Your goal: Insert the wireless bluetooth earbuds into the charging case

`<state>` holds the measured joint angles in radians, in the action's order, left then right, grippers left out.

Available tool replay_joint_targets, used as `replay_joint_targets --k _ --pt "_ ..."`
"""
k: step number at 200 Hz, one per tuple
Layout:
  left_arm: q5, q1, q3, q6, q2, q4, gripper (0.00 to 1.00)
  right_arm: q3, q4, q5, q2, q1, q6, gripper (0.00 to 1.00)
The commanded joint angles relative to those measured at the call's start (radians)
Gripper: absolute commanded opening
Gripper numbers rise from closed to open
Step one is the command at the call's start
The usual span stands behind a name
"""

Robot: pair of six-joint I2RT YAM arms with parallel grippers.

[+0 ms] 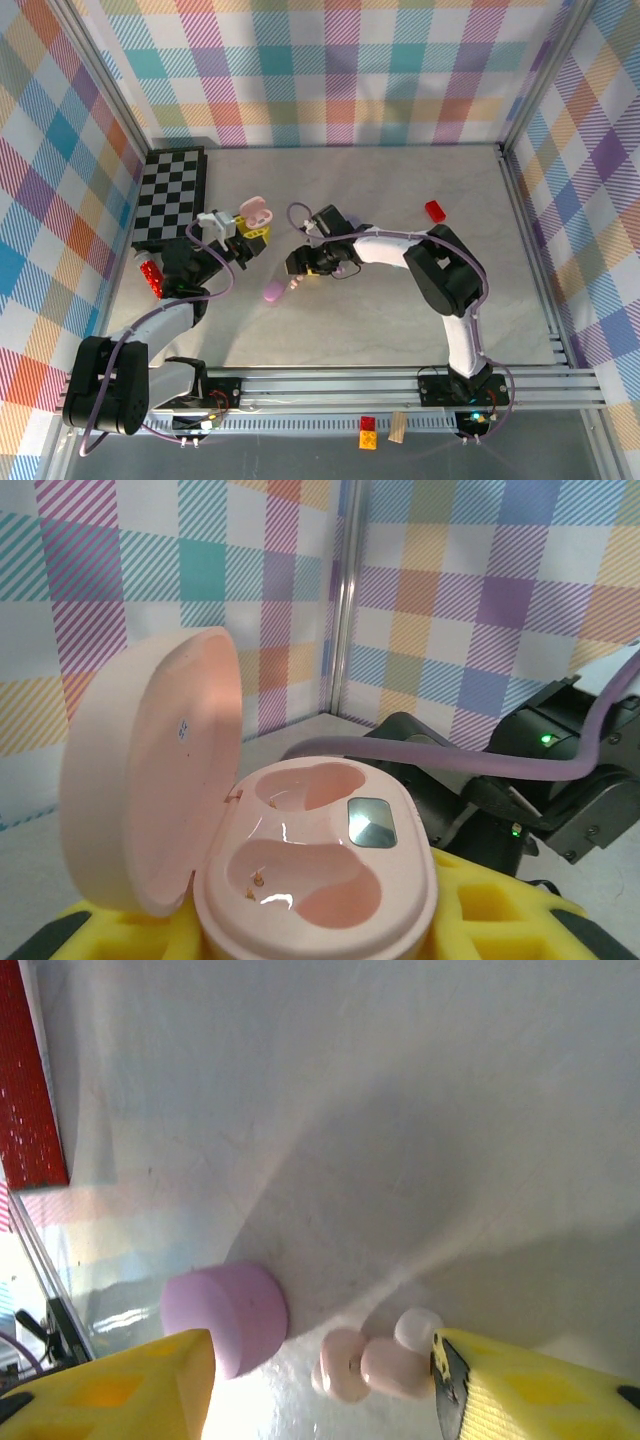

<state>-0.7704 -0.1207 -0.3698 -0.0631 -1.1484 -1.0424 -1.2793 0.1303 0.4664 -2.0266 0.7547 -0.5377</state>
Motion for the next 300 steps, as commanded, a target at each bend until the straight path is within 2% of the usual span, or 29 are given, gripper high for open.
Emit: replay_joint_targets --k 1,41,72,89,104,128,139,168,197,300 --pt "-0.024 0.021 -0.033 0.023 0.049 0.022 0.33 0.022 0.039 0.024 0.060 0.014 0.032 0.58" --pt "-0.015 0.031 -0.048 0.071 0.077 0.098 0.33 0.040 0.061 0.017 0.100 0.024 0.049 0.58" --pt "-0.003 0.038 -0.048 0.067 0.074 0.088 0.33 0.025 0.136 -0.102 0.128 0.029 0.154 0.59" --pt "0.003 0.045 -0.044 0.059 0.070 0.067 0.33 -0.007 0.193 -0.172 0.109 0.024 0.201 0.55" --pt "0.005 0.052 -0.041 0.043 0.063 0.042 0.33 -0.048 0.221 -0.143 0.072 0.008 0.183 0.52" --pt "0.004 0.059 -0.041 0.028 0.062 0.024 0.33 -0.122 0.257 -0.142 0.006 0.003 0.141 0.38" --pt "0.001 0.059 -0.044 0.027 0.062 0.027 0.33 -0.158 0.280 -0.150 -0.023 0.004 0.125 0.35" --pt "-0.002 0.060 -0.046 0.028 0.062 0.031 0.33 -0.231 0.337 -0.161 -0.078 0.005 0.105 0.31" --pt "-0.008 0.061 -0.051 0.029 0.061 0.031 0.33 -0.257 0.358 -0.115 -0.108 0.004 0.105 0.30" --pt "-0.015 0.061 -0.050 0.028 0.067 0.034 0.33 -0.261 0.367 -0.097 -0.135 0.005 0.096 0.14"
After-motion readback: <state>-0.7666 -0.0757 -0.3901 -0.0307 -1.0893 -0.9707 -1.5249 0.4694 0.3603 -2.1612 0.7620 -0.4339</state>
